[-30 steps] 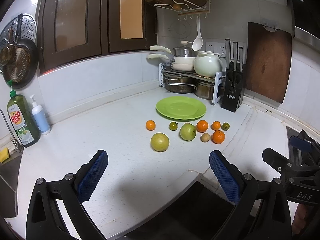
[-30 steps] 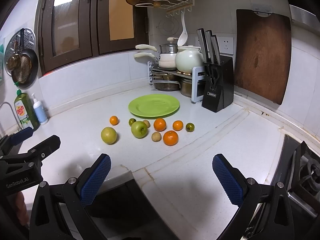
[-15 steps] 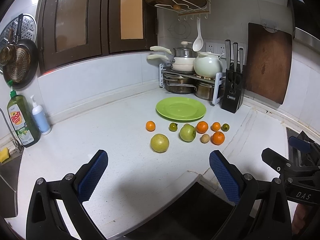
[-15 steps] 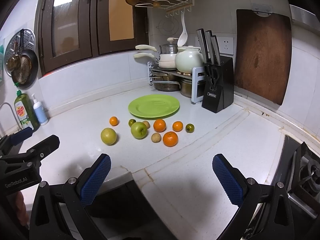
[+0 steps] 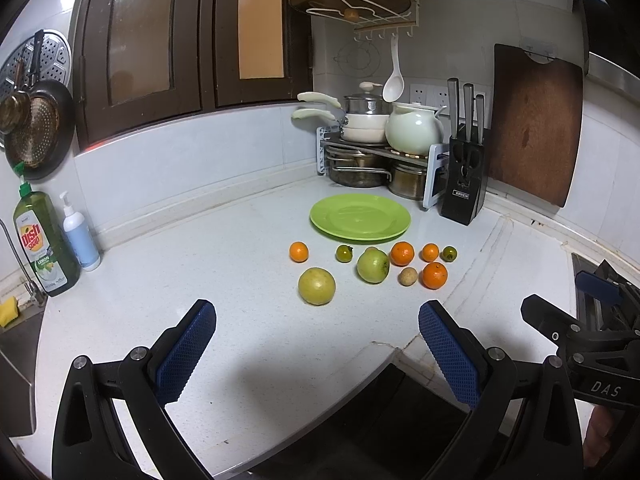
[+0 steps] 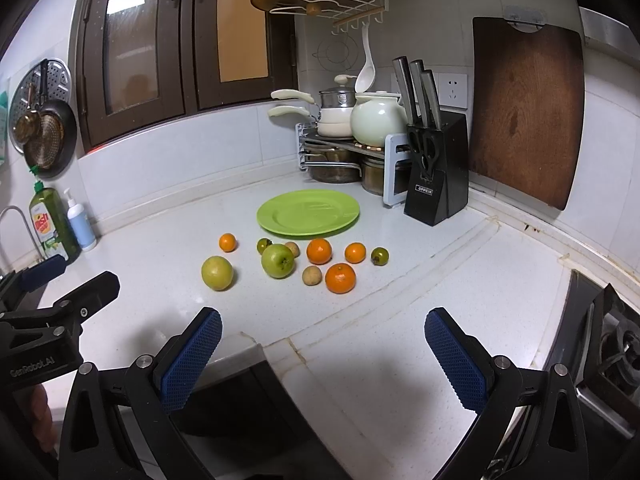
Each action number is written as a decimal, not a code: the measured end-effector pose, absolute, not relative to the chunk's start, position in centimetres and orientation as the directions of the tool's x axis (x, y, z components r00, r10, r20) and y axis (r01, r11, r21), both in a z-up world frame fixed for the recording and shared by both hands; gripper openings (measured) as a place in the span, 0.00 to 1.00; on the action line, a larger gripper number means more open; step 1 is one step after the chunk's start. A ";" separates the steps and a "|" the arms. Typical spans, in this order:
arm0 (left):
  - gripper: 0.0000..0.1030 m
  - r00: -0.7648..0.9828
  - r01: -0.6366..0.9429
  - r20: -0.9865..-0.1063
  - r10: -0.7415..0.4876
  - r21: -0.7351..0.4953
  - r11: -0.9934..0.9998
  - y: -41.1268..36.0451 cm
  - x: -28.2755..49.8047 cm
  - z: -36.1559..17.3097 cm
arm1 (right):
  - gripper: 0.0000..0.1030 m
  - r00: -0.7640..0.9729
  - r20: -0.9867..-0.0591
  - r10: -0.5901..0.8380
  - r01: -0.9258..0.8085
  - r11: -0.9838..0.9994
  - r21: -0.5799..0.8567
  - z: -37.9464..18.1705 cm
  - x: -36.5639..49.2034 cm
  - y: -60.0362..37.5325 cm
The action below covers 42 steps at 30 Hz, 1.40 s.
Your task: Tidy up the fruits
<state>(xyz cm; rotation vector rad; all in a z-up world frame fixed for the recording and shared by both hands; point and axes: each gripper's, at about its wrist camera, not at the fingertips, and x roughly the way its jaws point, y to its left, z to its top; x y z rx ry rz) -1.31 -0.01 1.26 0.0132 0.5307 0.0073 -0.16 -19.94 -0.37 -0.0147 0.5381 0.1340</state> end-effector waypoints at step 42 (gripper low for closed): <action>1.00 0.822 0.041 -0.569 -0.008 0.045 0.998 0.9 5.3 -1.8 | 0.99 0.796 -0.594 0.115 -0.117 0.992 0.036 -2.9 6.2 -18.3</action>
